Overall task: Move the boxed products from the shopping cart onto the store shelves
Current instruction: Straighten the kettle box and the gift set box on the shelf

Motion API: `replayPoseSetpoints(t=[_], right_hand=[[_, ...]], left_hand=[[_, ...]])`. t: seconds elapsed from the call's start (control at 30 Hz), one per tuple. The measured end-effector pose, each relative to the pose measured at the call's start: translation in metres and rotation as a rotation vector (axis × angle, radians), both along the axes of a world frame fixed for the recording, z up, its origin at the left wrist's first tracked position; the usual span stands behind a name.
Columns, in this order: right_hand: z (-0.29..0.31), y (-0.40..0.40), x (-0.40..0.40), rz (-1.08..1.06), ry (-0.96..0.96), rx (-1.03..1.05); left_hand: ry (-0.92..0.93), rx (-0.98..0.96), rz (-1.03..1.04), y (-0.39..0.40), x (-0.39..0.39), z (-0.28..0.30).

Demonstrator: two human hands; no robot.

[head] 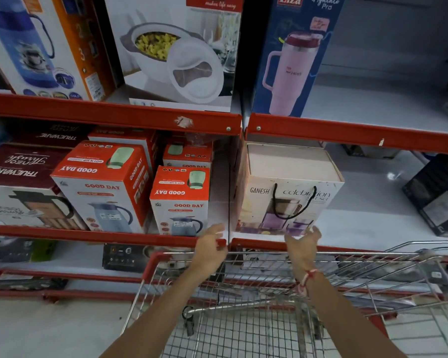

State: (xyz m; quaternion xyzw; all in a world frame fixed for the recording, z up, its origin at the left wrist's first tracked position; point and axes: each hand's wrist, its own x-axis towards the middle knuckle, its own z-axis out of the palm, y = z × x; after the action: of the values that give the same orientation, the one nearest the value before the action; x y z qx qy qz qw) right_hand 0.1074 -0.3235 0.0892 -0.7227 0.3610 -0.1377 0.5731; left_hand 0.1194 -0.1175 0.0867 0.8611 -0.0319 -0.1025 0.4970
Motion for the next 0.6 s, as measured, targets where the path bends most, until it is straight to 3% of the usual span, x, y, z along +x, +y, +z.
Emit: replayPoseSetpoints(t=[0.27,0.6], right_hand=[[0.014,-0.049,0.018,0.194,-0.207,-0.077],[0.014,-0.04,-0.014,0.322,0.019,-0.185]], left_hand=[[0.039,0.012,-0.216,-0.049,0.038,0.03],[0.004,0.006,-0.178,-0.034,0.023,0.021]])
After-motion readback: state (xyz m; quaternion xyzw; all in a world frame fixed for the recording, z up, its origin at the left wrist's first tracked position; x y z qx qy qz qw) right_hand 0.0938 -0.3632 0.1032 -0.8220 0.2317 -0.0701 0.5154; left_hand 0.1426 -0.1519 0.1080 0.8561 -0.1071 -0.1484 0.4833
